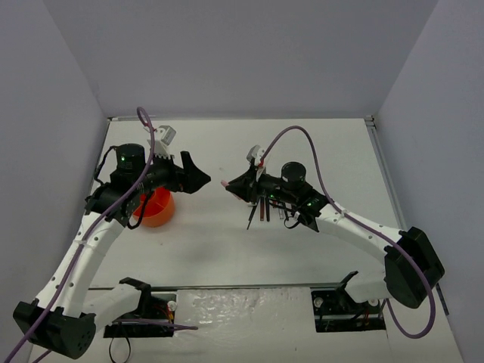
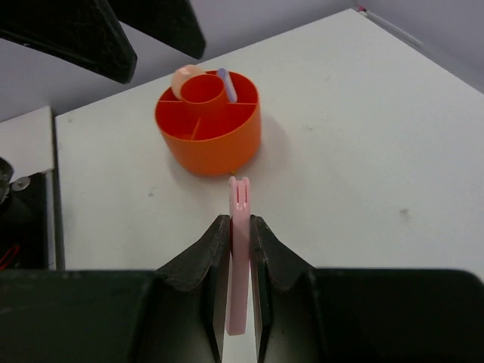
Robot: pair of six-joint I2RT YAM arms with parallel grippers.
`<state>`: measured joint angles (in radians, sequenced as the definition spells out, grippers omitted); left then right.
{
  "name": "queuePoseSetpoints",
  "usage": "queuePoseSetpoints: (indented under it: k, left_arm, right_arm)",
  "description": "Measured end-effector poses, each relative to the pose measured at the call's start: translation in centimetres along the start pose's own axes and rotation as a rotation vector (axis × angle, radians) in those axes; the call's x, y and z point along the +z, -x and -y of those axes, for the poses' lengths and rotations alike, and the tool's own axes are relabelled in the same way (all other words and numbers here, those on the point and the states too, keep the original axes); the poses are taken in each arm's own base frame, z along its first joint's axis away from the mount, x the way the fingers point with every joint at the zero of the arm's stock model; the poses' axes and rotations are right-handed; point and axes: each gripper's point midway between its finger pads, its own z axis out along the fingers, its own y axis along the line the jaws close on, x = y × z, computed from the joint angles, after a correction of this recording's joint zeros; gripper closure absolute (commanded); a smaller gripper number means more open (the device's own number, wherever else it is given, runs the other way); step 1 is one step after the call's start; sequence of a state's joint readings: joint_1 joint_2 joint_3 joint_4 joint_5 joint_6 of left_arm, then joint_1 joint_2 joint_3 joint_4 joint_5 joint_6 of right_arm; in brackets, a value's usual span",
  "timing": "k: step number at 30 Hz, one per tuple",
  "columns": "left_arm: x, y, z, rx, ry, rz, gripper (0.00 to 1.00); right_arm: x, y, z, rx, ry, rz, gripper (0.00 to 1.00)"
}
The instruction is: Organize the makeup
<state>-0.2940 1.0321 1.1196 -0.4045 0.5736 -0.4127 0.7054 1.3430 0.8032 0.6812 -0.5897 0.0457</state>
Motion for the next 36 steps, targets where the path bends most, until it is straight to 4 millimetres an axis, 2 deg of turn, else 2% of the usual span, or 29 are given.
queuePoseSetpoints:
  k: [2, 5, 11, 16, 26, 36]
  left_arm:
    - [0.1, -0.1, 1.7, 0.018, -0.066, 0.002, 0.25]
    - [0.4, -0.5, 3.0, 0.032, -0.134, 0.0, 0.34]
    - [0.6, -2.2, 3.8, 0.031, -0.2, -0.044, 0.42]
    - [0.3, -2.5, 4.6, 0.043, -0.255, -0.056, 0.46]
    - [-0.4, -3.0, 6.7, 0.099, -0.365, -0.067, 0.52]
    - [-0.5, -3.4, 6.7, 0.128, -0.378, -0.067, 0.58]
  right_arm:
    - [0.1, 0.3, -1.2, -0.007, 0.064, 0.009, 1.0]
    - [0.1, 0.8, -2.8, -0.014, 0.145, 0.028, 1.0]
    - [-0.3, 1.2, -4.8, -0.015, 0.262, 0.039, 1.0]
    - [-0.7, 1.3, -5.9, -0.009, 0.328, 0.035, 1.0]
    - [-0.8, 2.5, -6.1, -0.011, 0.352, 0.058, 1.0]
    - [-0.8, 3.4, -5.5, -0.005, 0.337, 0.076, 1.0]
